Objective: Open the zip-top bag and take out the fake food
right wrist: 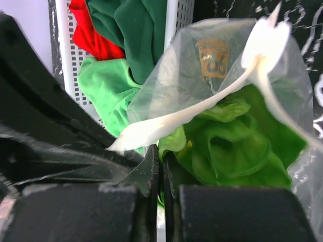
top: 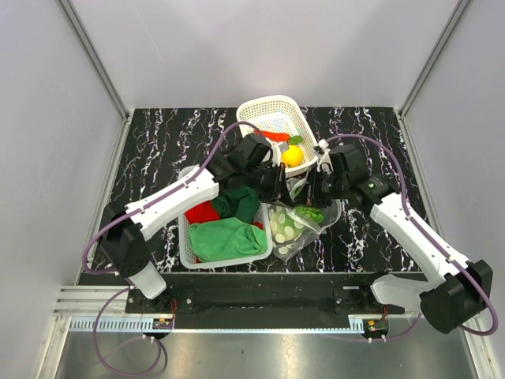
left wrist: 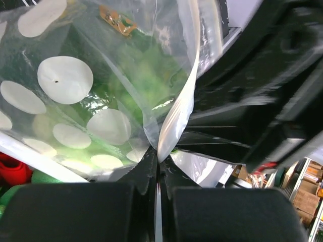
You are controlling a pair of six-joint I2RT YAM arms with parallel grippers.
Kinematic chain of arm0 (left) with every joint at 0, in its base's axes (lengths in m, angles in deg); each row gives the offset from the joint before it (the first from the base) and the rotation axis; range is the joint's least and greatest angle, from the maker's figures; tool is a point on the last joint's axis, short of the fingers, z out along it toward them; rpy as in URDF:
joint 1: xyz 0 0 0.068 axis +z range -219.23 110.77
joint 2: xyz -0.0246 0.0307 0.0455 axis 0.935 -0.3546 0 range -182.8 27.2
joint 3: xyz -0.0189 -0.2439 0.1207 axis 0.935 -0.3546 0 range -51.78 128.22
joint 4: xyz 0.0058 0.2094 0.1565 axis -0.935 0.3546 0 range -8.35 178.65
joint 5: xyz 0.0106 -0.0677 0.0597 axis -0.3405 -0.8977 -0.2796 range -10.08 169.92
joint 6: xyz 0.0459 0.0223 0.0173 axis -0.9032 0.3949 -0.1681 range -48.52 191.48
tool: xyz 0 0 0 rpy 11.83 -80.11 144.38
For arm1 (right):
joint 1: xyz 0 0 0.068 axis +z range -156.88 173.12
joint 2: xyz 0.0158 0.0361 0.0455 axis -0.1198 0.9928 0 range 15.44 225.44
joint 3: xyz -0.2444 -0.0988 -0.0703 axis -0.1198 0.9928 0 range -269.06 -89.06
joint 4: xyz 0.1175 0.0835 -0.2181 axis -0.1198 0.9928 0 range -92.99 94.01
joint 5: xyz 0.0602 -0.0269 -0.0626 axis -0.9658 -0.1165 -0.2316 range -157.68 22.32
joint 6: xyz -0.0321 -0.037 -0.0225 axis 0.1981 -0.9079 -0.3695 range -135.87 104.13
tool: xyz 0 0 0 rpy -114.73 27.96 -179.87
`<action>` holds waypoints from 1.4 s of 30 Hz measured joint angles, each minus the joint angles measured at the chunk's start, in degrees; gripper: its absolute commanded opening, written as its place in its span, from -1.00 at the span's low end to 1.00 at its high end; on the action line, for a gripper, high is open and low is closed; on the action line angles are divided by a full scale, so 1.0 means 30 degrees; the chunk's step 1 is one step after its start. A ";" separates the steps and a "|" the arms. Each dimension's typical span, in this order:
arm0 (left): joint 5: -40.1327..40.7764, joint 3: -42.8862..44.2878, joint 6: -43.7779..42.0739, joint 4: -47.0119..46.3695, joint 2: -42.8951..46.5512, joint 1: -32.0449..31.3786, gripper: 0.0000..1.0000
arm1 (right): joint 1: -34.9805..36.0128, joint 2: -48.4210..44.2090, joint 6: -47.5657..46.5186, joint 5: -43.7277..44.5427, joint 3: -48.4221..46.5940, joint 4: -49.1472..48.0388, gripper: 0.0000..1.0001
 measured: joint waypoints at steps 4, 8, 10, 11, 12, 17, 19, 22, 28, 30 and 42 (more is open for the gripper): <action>0.0015 -0.0015 0.0036 0.0022 -0.0051 -0.0051 -1.00 | 0.0000 -0.0240 -0.0444 0.0809 -0.1428 0.1180 -1.00; 0.0211 -0.0197 0.0029 -0.0109 -0.0073 -0.0095 -1.00 | 0.0015 -0.1370 -0.1195 0.1144 -0.1989 0.1413 -1.00; 0.0393 -0.0525 0.0029 -0.0080 -0.0073 -0.0109 -1.00 | 0.0015 -0.2142 -0.1639 0.1166 -0.1989 0.1545 -1.00; 0.0444 -0.0692 0.0029 -0.0051 -0.0073 -0.0109 -1.00 | 0.0022 -0.2528 -0.1865 0.1224 -0.1974 0.1734 -1.00; 0.0539 -0.0809 0.0022 0.0051 -0.0073 -0.0102 -1.00 | 0.0022 -0.2863 -0.2011 0.1319 -0.1923 0.1865 -1.00; 0.0845 -0.1027 0.0022 0.0233 -0.0073 -0.0102 -1.00 | 0.0044 -0.4896 -0.2470 0.1435 -0.1035 0.2310 -1.00; 0.1005 -0.1027 0.0015 0.0342 -0.0066 -0.0095 -1.00 | 0.0051 -0.5093 -0.2528 0.1333 -0.0845 0.2390 -1.00; 0.1042 -0.1020 0.0015 0.0503 -0.0073 -0.0087 -1.00 | 0.0058 -0.4772 -0.2244 0.0823 -0.0816 0.2222 -1.00; 0.1122 -0.0423 -0.0022 0.0954 -0.0197 -0.0277 -1.00 | 0.0262 -0.2397 -0.1231 -0.1100 -0.1042 0.0619 -1.00; 0.1246 0.0044 -0.0131 0.1056 -0.0372 -0.0423 -1.00 | 0.0393 -0.1450 -0.0903 -0.1377 -0.1311 0.0124 -1.00; 0.2477 0.2011 -0.0685 0.2623 -0.1260 -0.0787 -1.00 | 0.0408 -0.0197 0.3548 0.0328 -0.3249 0.0845 -1.00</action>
